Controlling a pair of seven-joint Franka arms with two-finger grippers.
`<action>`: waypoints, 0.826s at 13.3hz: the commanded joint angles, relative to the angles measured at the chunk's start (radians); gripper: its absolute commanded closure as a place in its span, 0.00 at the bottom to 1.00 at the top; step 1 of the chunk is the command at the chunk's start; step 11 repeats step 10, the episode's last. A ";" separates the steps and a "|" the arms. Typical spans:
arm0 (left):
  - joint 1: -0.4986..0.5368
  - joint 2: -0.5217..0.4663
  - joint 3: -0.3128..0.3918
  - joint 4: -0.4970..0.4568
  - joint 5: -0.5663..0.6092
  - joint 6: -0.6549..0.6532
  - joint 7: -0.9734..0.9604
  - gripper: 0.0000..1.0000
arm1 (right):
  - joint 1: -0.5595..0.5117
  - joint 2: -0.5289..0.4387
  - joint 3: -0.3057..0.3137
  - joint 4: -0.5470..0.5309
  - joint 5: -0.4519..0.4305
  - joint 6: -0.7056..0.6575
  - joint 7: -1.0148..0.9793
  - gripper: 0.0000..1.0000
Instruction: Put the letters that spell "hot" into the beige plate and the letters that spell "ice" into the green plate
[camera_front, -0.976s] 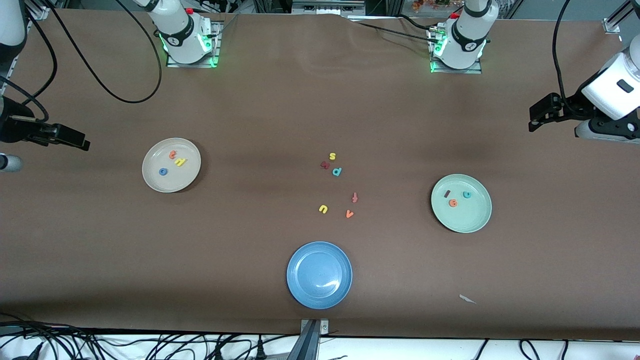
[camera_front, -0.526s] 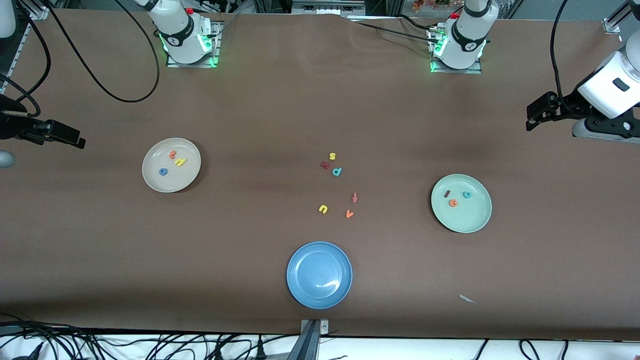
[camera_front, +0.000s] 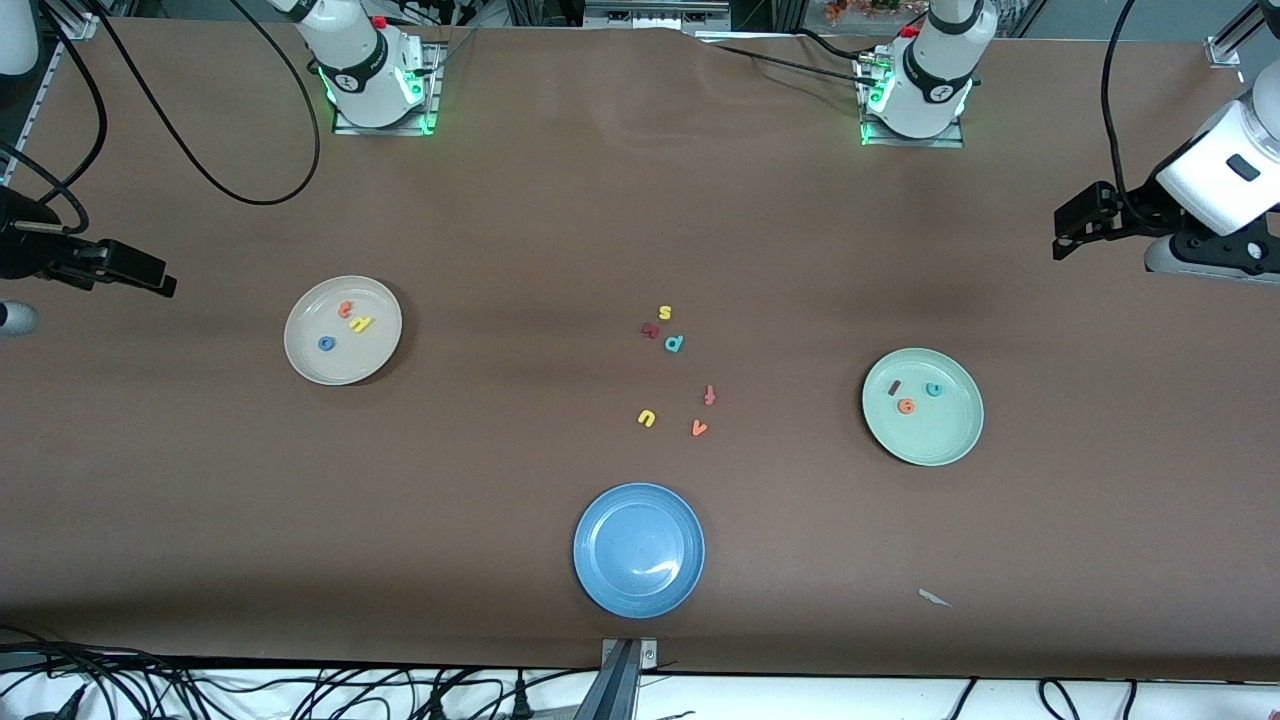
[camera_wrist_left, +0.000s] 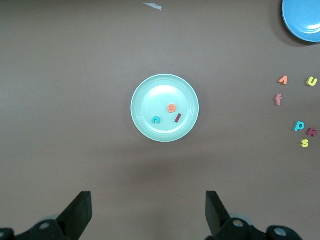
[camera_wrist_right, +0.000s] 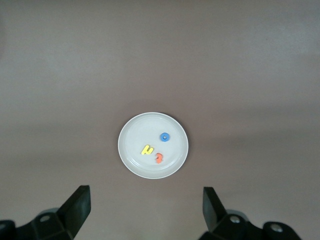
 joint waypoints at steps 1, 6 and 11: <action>0.000 -0.018 0.001 -0.023 -0.014 0.001 0.007 0.00 | -0.009 -0.008 0.011 0.002 0.001 -0.010 0.010 0.00; -0.005 -0.015 0.001 -0.025 -0.012 0.001 0.007 0.00 | -0.006 0.008 0.013 0.002 -0.001 0.003 0.015 0.01; -0.006 -0.010 0.001 -0.016 -0.012 0.001 0.005 0.00 | 0.003 0.010 0.015 -0.003 0.001 -0.002 0.033 0.00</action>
